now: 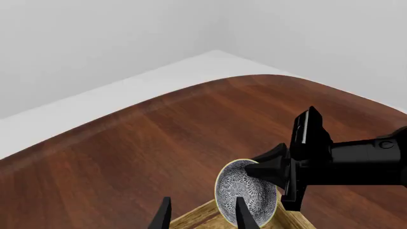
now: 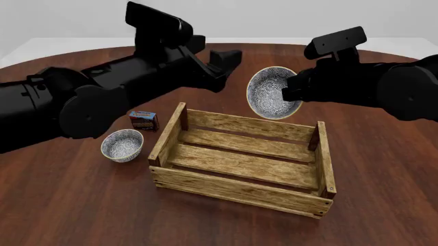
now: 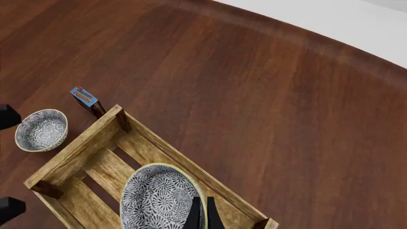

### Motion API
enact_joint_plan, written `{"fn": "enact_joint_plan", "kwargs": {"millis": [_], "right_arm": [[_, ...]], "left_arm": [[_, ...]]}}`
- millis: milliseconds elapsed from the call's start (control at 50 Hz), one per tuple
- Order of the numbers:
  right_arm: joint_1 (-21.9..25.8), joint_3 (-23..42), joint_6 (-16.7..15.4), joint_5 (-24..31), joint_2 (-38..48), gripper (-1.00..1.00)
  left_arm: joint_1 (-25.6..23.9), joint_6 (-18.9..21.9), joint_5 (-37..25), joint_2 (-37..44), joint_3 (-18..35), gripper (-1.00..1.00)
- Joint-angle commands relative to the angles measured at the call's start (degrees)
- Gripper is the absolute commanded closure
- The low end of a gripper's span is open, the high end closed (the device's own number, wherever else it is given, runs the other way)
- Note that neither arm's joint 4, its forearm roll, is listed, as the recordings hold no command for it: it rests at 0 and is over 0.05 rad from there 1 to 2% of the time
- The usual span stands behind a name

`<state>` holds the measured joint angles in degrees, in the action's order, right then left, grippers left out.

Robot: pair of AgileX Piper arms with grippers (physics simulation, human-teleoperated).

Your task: Stack the right bowl on the left bowl and place them in the tray.

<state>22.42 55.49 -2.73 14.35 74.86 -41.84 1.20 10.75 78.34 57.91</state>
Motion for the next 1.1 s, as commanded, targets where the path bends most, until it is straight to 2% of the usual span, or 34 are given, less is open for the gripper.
{"fn": "enact_joint_plan", "kwargs": {"millis": [20, 560, 1100], "right_arm": [[1.26, 0.01, 0.66, 1.00, -3.71, 1.00], [1.73, -0.34, 0.48, 1.03, -3.99, 1.00], [1.96, -0.44, 0.34, 1.00, -3.96, 1.00]], "left_arm": [[-0.91, -0.61, 0.13, 1.95, 1.17, -1.00], [-2.58, -2.49, 1.44, 8.34, 2.84, -1.00], [-2.18, -3.09, 4.44, 14.66, 2.86, -1.00]]}}
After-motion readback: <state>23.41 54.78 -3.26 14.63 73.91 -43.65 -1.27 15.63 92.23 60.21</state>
